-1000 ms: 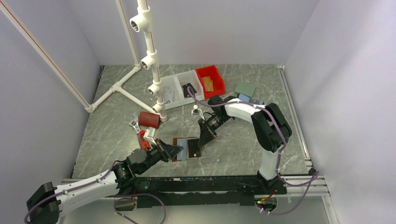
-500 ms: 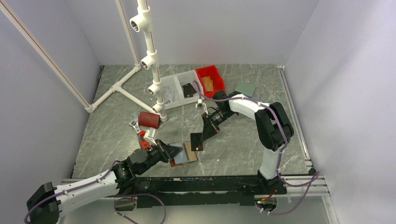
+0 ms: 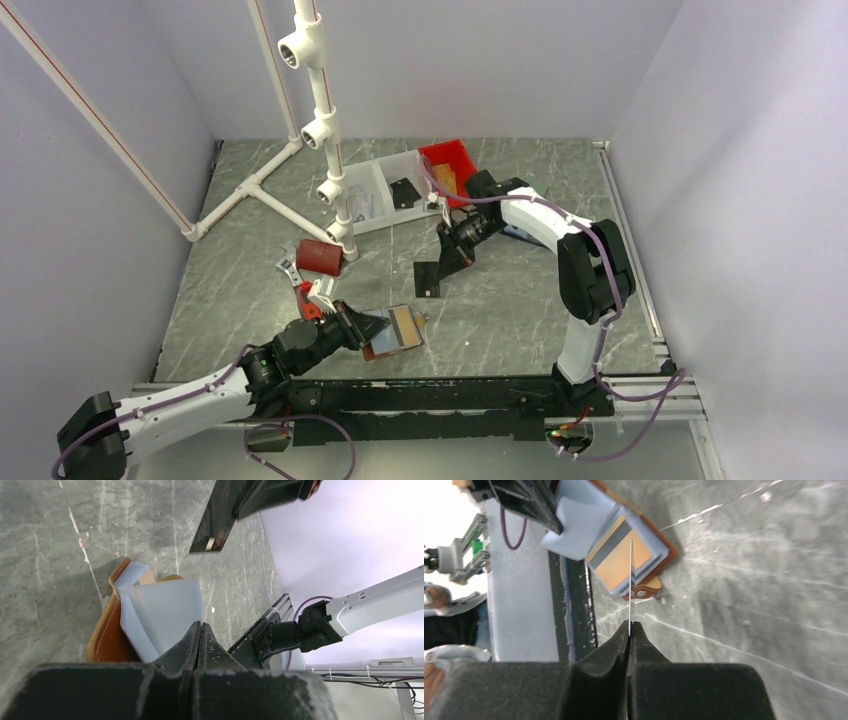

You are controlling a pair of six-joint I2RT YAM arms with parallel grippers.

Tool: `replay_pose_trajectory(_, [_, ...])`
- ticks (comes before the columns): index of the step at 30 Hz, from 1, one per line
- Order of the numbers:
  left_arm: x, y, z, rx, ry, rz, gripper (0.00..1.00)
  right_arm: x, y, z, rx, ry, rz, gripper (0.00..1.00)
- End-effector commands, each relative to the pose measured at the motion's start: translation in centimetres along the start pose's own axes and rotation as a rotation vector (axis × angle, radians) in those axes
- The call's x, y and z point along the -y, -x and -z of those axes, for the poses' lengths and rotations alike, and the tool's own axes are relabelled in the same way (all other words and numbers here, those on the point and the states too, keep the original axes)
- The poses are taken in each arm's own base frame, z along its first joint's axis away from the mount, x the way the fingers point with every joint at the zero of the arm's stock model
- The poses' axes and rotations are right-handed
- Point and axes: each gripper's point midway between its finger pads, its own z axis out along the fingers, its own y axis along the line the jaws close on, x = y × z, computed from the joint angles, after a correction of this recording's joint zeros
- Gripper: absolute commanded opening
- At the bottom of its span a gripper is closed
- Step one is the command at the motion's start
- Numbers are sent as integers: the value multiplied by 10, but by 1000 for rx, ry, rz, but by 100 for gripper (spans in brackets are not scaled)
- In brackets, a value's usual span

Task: Take the credit cards out of the card holder
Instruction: Place the credit card in the storage box.

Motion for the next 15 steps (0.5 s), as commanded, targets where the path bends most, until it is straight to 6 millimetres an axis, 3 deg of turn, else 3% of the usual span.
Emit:
replay_pose_trajectory(1, [7, 4, 1, 16, -33, -5, 0, 15, 29, 22, 36, -74, 60, 0])
replay_pose_trajectory(15, [7, 3, 2, 7, -34, -12, 0, 61, 96, 61, 71, -250, 110, 0])
